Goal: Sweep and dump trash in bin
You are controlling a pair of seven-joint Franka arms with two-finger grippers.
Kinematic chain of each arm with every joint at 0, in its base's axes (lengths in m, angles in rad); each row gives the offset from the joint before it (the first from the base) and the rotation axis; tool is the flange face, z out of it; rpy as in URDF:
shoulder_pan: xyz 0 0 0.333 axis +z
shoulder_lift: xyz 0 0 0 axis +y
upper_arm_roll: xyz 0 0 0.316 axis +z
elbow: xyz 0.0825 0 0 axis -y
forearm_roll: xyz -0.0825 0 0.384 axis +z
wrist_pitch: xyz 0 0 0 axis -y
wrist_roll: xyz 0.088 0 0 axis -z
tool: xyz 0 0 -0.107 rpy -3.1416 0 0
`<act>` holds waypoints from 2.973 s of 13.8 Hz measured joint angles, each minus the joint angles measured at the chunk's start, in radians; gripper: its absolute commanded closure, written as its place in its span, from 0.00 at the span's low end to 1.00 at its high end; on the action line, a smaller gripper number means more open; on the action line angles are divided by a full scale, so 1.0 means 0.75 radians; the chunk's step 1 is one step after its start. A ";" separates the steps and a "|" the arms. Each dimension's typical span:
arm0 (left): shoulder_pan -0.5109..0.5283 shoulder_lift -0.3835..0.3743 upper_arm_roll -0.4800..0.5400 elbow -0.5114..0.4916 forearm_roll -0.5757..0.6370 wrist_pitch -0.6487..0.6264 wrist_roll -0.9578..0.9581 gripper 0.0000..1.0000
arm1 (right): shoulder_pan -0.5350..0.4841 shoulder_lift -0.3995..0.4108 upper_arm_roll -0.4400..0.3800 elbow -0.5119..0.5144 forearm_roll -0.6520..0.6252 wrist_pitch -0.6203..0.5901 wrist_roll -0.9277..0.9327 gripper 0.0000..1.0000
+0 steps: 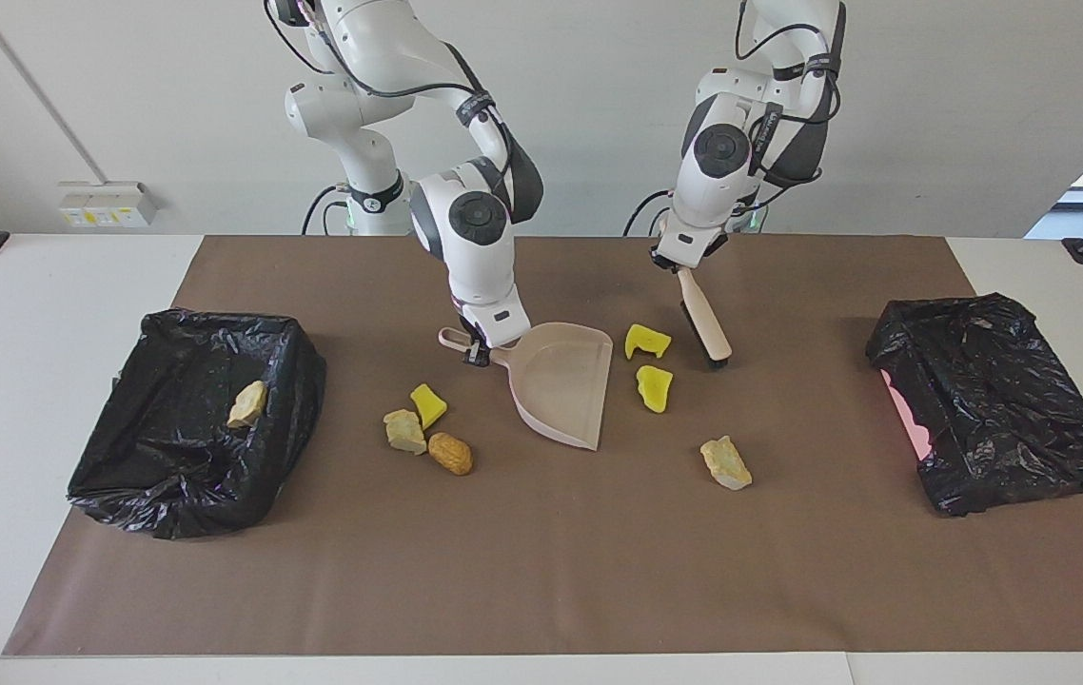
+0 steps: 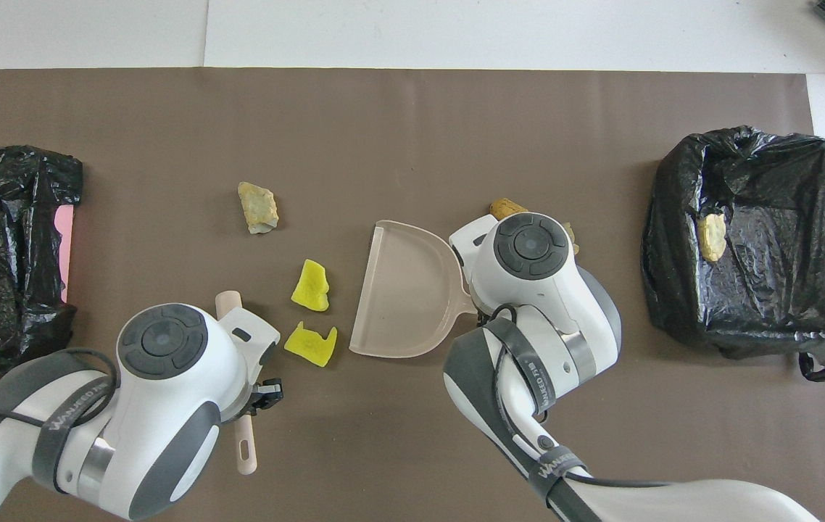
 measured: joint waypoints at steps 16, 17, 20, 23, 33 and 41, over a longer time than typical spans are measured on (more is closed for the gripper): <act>-0.121 0.152 0.002 0.041 -0.116 0.446 0.623 1.00 | 0.000 0.000 0.000 0.000 0.000 0.000 0.000 1.00; -0.136 0.161 -0.002 0.065 -0.117 0.446 0.657 1.00 | 0.000 0.000 0.000 0.000 0.000 0.000 0.000 1.00; -0.166 0.227 -0.006 0.208 -0.117 0.443 0.673 1.00 | 0.000 0.000 0.000 0.000 0.000 0.000 0.001 1.00; -0.126 0.300 0.020 0.346 -0.104 0.421 0.686 1.00 | 0.000 0.000 0.000 0.000 0.000 0.000 0.001 1.00; 0.341 0.442 0.042 0.560 0.144 0.264 1.095 1.00 | 0.000 0.000 0.000 0.000 0.000 0.000 0.001 1.00; 0.514 0.671 0.042 0.735 0.355 0.212 1.331 1.00 | 0.000 0.000 0.000 0.000 0.000 0.000 0.001 1.00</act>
